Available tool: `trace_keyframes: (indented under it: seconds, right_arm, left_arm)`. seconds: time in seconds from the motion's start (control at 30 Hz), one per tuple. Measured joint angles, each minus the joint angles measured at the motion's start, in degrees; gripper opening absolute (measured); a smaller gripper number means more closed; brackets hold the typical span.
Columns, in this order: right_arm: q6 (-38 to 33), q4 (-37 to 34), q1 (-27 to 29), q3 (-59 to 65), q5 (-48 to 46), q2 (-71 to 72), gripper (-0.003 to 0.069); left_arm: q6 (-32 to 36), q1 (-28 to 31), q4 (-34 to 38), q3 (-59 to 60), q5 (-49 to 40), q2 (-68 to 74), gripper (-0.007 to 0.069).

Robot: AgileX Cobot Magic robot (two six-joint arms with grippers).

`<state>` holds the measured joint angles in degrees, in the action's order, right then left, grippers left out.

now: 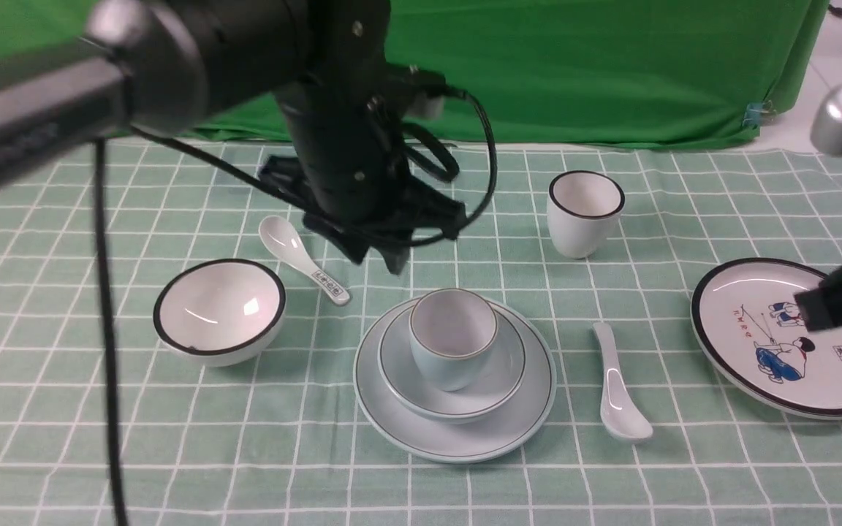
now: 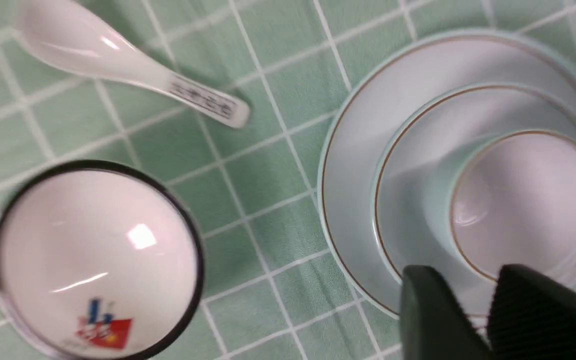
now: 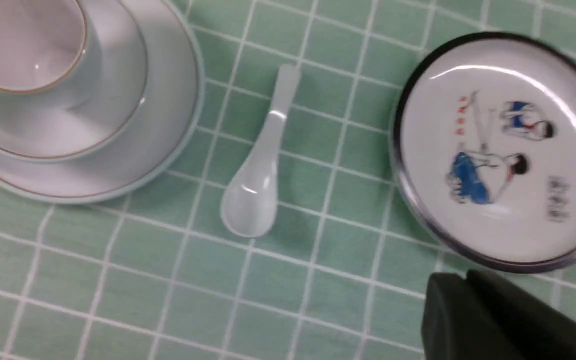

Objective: Place the bowls on the plates on the blue tablecloth, put the cups on the bowls, and place the spoons in the cups.
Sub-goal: 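Move the gripper down to the white spoon beside the saucer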

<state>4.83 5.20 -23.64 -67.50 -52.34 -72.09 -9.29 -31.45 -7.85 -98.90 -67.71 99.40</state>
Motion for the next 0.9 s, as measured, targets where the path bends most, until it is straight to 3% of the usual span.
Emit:
trace_keyframes:
  seconds: [0.13, 0.23, 0.4, 0.5, 0.7, 0.9]
  right_arm:
    - [-3.42, -5.97, 3.35, -2.71, 1.74, -7.39, 0.0085]
    - [-4.23, -6.23, 3.81, -3.63, 4.43, -11.05, 0.0141]
    - [-4.52, -6.30, 3.94, -5.51, 11.98, -22.48, 0.0389]
    - [-4.82, -6.30, 3.94, -7.20, 13.69, -28.64, 0.0435]
    - [-4.82, -6.30, 3.94, -10.84, 15.56, -38.15, 0.0450]
    - [-4.82, -6.77, 3.35, -12.58, 16.85, -43.16, 0.0451]
  left_arm:
    - [-0.26, 0.00, -0.01, 3.37, 1.50, -10.09, 0.0023]
    - [-0.54, 0.00, 0.04, 7.15, 2.98, -15.32, 0.0012]
    - [-2.16, 0.00, 0.04, 24.30, 11.81, -31.14, 0.0008]
    - [-3.66, 0.00, 0.04, 32.33, 16.65, -37.33, 0.0008]
    - [-6.68, 0.00, 0.04, 46.21, 19.45, -46.73, 0.0008]
    - [-8.89, 0.00, 0.04, 51.46, 19.25, -49.29, 0.0009]
